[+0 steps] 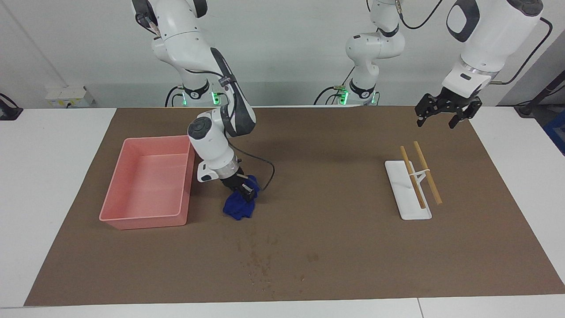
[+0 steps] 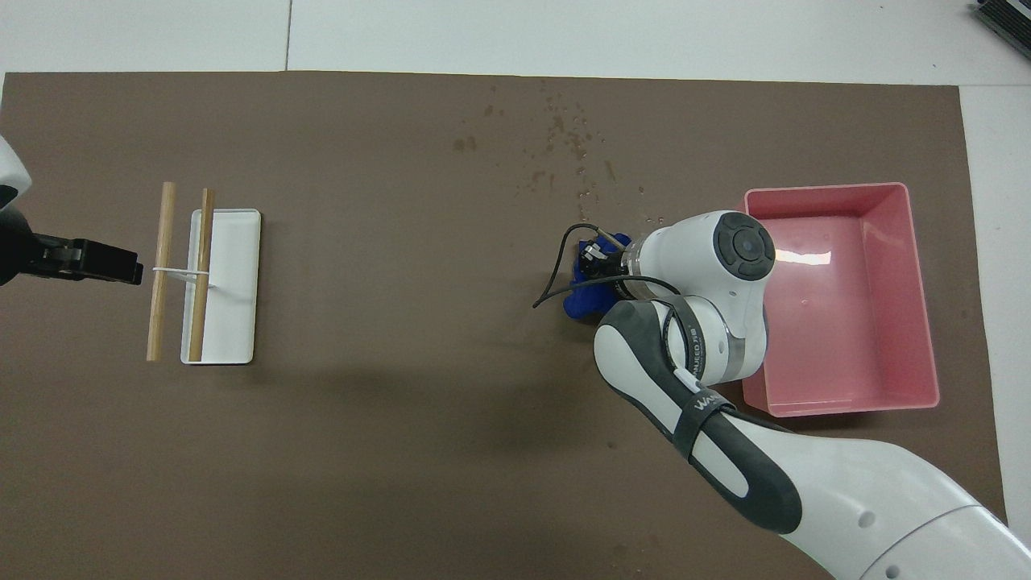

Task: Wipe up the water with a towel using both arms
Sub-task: 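Carry the towel into the pink bin with the right gripper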

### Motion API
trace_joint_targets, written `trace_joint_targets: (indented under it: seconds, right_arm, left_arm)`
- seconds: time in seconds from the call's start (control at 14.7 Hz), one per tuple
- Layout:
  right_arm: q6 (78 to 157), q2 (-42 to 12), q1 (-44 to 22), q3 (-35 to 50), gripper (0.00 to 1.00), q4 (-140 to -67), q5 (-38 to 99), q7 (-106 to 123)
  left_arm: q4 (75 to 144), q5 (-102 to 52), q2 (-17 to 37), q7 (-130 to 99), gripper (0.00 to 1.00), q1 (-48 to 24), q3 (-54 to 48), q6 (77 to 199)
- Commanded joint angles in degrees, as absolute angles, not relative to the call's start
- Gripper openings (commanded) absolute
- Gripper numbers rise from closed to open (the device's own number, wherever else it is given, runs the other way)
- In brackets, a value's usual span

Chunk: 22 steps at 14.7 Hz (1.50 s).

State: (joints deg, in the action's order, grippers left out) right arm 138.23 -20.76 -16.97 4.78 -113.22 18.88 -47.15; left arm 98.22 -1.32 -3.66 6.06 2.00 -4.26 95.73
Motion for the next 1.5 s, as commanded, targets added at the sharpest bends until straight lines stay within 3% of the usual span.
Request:
trace_joint_targets:
  seconds: [0.0,0.34,0.75,0.89,1.16,1.36,1.43]
  right_arm:
    - [128.2,-14.9,-16.0,4.9,0.0,-116.2,19.4,-48.2]
    - [115.6,-6.3,-13.3,4.4,0.0,-115.1,16.4,-47.5]
    - [106.7,2.4,-0.4,4.7,0.0,-113.5,10.8,-34.8]
    - [109.0,2.8,4.4,4.8,0.0,-116.0,10.8,-25.5]
    - [118.5,-0.4,7.8,4.7,0.0,-121.6,10.8,-17.0]
    - [119.9,-1.1,8.3,4.7,0.7,-122.2,10.2,-15.2]
    - [119.7,-1.0,8.3,4.7,0.99,-121.5,8.1,-14.8]
  left_arm:
    - [98.8,-1.2,-4.6,6.8,1.0,2.0,-4.2,95.0]
    - [98.8,-1.2,-4.6,6.8,1.0,2.0,-4.2,95.0]
    - [98.8,-1.2,-4.6,6.8,1.0,2.0,-4.2,95.0]
    - [98.8,-1.2,-4.6,6.8,1.0,2.0,-4.2,95.0]
    - [98.8,-1.2,-4.6,6.8,1.0,2.0,-4.2,95.0]
    - [98.8,-1.2,-4.6,6.8,1.0,2.0,-4.2,95.0]
    - [98.8,-1.2,-4.6,6.8,1.0,2.0,-4.2,95.0]
